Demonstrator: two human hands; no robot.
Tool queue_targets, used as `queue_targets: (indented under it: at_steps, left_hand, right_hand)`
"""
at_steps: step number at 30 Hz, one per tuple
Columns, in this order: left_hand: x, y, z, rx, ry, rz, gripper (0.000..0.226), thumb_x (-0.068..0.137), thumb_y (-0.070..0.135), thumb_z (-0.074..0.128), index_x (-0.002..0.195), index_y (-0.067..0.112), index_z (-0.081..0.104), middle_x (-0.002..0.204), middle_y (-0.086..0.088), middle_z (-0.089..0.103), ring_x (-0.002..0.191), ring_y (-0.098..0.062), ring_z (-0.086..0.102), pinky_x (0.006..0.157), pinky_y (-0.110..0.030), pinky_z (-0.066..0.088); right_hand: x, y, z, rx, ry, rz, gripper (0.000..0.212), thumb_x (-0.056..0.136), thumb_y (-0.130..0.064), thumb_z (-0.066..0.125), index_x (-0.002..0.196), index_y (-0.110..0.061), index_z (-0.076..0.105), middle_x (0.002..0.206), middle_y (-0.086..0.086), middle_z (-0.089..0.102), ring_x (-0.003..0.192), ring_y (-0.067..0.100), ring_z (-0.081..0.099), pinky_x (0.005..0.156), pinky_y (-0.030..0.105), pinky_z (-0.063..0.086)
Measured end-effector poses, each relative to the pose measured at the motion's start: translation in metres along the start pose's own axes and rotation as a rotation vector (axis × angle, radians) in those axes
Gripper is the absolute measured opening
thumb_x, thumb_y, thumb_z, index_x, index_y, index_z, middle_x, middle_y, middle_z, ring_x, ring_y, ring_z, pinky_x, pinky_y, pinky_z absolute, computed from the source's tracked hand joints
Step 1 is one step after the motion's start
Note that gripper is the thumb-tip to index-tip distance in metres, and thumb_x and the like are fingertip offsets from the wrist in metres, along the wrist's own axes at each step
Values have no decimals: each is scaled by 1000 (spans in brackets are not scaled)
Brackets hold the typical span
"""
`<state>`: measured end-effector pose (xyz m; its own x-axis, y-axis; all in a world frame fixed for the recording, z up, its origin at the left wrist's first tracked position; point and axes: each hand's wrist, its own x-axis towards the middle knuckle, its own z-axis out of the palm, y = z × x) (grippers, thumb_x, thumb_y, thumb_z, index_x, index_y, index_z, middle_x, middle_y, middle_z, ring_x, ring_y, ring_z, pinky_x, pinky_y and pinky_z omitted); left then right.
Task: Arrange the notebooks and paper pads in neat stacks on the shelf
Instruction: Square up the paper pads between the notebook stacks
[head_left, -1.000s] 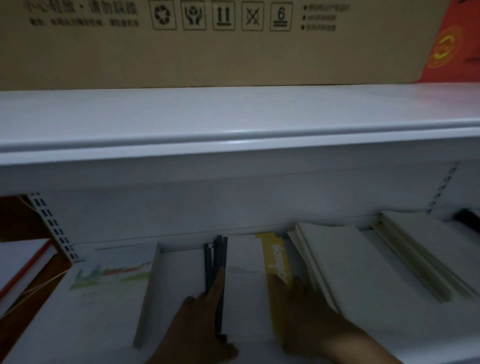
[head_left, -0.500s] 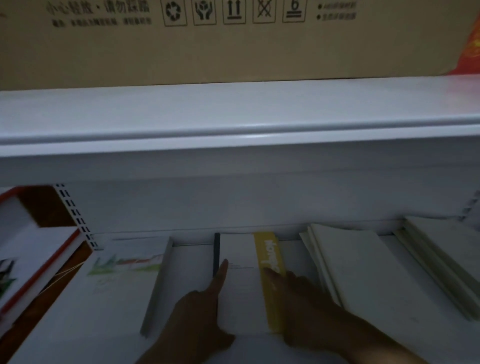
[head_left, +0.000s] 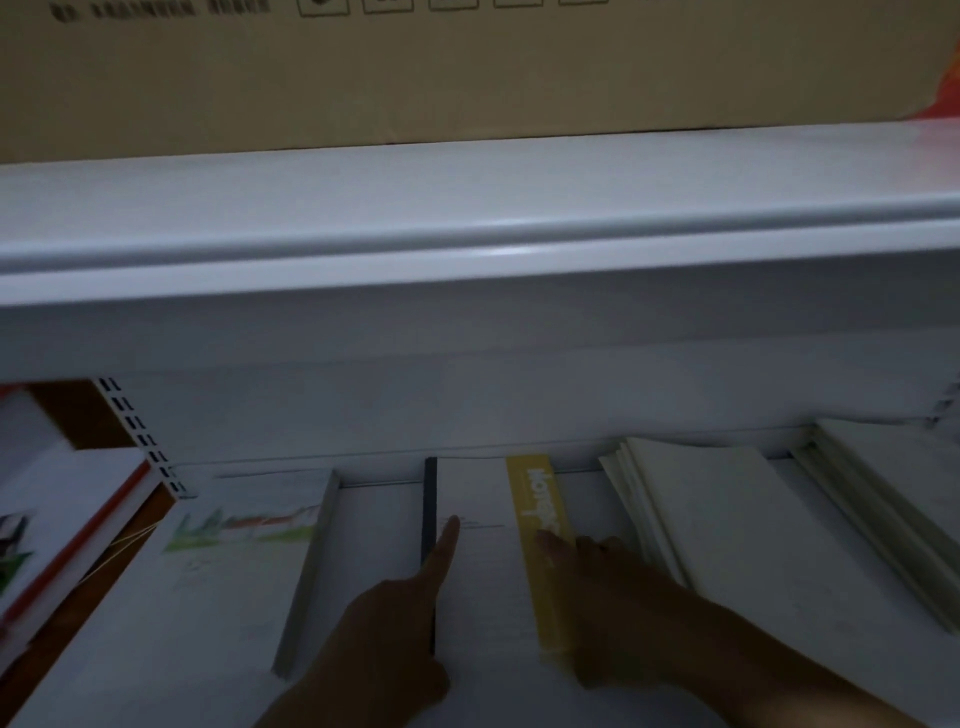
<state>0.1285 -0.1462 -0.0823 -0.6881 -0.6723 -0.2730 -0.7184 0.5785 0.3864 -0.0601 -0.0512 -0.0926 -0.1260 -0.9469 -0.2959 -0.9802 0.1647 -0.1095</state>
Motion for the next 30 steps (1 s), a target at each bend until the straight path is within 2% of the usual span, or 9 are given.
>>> queue_targets:
  at_steps: [8, 12, 15, 19, 21, 24, 27, 28, 30]
  left_hand:
    - [-2, -5, 9, -76, 149, -46, 115, 72, 19, 62, 125, 56, -34, 104, 5, 69, 92, -15, 67, 82, -25, 53]
    - [-8, -3, 17, -134, 225, -102, 100, 82, 21, 53, 142, 44, -24, 116, 6, 65, 99, -13, 65, 87, -24, 51]
    - [-12, -8, 20, -181, 197, -116, 102, 77, 20, 54, 140, 48, -22, 116, 8, 66, 102, -13, 64, 91, -23, 49]
    - [-15, -11, 19, -157, 234, -102, 99, 80, 19, 51, 137, 50, -22, 116, 5, 66, 104, -16, 63, 87, -23, 48]
    - [-18, -14, 16, -149, 219, -90, 97, 81, 18, 50, 138, 49, -22, 113, 1, 67, 103, -18, 63, 85, -24, 48]
    - [-21, -29, 11, -146, 223, -98, 99, 81, 18, 50, 135, 50, -26, 114, 1, 66, 103, -17, 63, 88, -26, 49]
    - [-20, -46, 6, -157, 165, -116, 104, 80, 22, 53, 117, 58, -38, 121, 5, 63, 105, -16, 62, 89, -24, 49]
    - [-22, -46, 2, -121, 164, -114, 105, 80, 24, 54, 110, 58, -41, 123, 6, 62, 105, -15, 62, 88, -24, 48]
    - [-23, -44, -3, -68, 154, -78, 104, 80, 26, 54, 111, 54, -41, 122, 9, 62, 105, -14, 62, 86, -20, 47]
  right_hand:
    - [4, 1, 2, 284, 48, 72, 100, 76, -24, 68, 149, -32, 0, 142, 4, 36, 126, 27, 40, 102, 28, 36]
    - [0, 1, 3, 345, 74, 85, 115, 66, -19, 73, 148, -36, -6, 137, -3, 43, 121, 19, 47, 94, 24, 40]
    - [-2, -6, 7, 434, 137, 116, 105, 71, -14, 69, 148, -37, 2, 127, -3, 48, 105, 11, 50, 79, 18, 35]
    - [-7, -15, 7, 368, 163, 151, 95, 72, -16, 64, 144, -42, 8, 132, -5, 48, 118, 13, 51, 76, 11, 28]
    - [-9, -19, 4, 291, 174, 129, 90, 69, -22, 65, 139, -47, 14, 133, -8, 47, 121, 10, 48, 80, 10, 32]
    - [-4, -36, -1, 268, 115, 110, 89, 74, -20, 64, 145, -39, 12, 129, -12, 40, 127, 11, 41, 88, 9, 28]
    - [6, -49, -2, 360, 100, 70, 85, 76, -17, 66, 146, -32, 20, 134, -5, 42, 126, 16, 44, 94, 15, 33]
    - [7, -50, -3, 402, 110, 70, 83, 76, -17, 68, 144, -33, 24, 134, -7, 43, 125, 14, 45, 96, 15, 35]
    - [7, -48, 1, 450, 145, 55, 79, 72, -14, 70, 131, -43, 26, 116, -24, 43, 109, -11, 49, 84, 0, 30]
